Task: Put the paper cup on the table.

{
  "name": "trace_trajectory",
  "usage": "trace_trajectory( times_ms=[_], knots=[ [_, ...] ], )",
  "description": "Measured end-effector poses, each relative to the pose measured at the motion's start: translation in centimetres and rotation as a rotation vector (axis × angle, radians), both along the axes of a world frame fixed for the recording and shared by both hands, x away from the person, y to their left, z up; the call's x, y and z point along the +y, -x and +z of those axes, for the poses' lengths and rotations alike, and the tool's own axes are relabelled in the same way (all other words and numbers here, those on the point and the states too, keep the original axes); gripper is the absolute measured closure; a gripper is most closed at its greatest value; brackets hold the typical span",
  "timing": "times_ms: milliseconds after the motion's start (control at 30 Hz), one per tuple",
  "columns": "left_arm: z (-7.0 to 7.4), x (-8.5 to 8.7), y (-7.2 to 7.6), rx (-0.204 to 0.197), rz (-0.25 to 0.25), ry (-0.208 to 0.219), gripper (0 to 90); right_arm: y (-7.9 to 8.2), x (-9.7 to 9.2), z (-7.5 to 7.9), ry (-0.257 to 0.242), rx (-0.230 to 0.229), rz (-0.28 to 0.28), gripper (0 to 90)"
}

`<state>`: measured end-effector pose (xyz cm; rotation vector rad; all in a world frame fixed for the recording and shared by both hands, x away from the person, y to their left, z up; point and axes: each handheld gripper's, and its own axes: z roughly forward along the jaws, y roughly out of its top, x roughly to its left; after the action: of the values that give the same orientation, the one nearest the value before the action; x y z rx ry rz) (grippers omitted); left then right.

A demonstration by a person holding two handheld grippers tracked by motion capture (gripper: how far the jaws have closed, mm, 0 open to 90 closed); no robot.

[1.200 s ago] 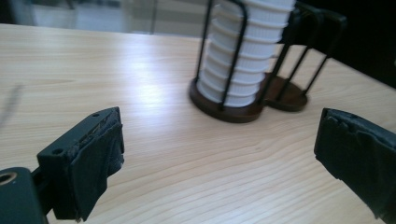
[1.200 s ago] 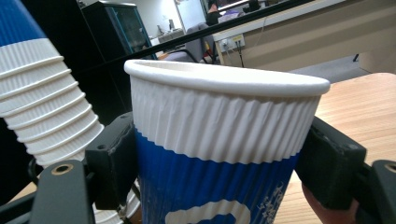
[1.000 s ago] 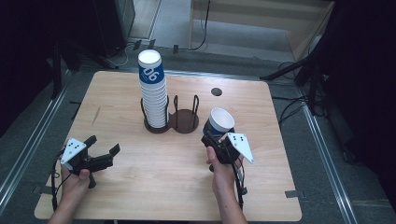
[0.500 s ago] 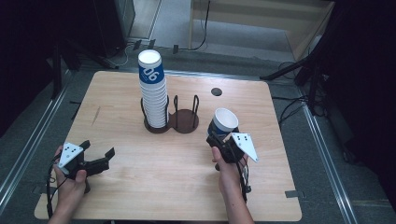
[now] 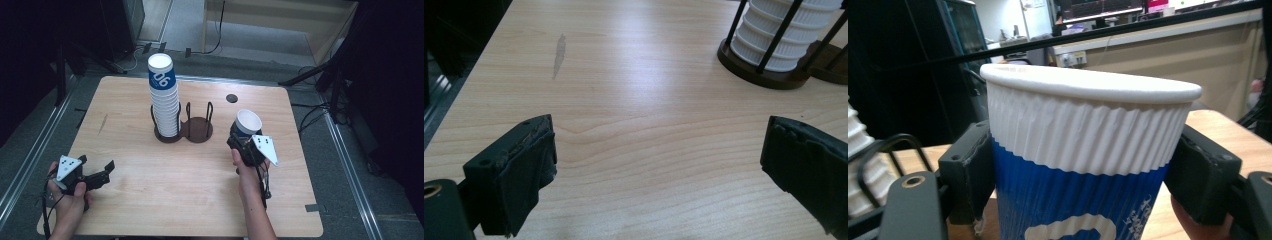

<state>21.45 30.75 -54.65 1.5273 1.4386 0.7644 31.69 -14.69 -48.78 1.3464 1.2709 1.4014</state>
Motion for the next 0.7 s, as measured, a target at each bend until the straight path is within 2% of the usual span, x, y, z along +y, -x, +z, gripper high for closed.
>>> trace_trajectory(
  times_ms=[33,133,367,500,700],
  knots=[
    [-0.1,-0.1,0.0,-0.002,-0.004,-0.003,2.5,-0.6,0.1,-0.2,0.022,0.003,-0.014,22.0],
    [-0.1,0.0,0.0,-0.002,-0.001,0.001,2.5,-1.2,0.1,-0.4,0.042,0.007,-0.016,22.0],
    [-0.1,0.1,-0.1,0.004,-0.012,0.012,2.6,-3.3,0.0,-1.1,0.055,0.021,-0.047,22.1],
    [-0.1,0.1,-0.1,0.006,-0.017,0.009,2.6,-4.7,0.0,-2.0,0.099,0.057,-0.067,22.0],
    [-0.1,0.1,-0.1,0.006,-0.027,0.01,2.6,-6.0,0.0,-2.7,0.104,0.051,-0.072,22.0]
  ],
)
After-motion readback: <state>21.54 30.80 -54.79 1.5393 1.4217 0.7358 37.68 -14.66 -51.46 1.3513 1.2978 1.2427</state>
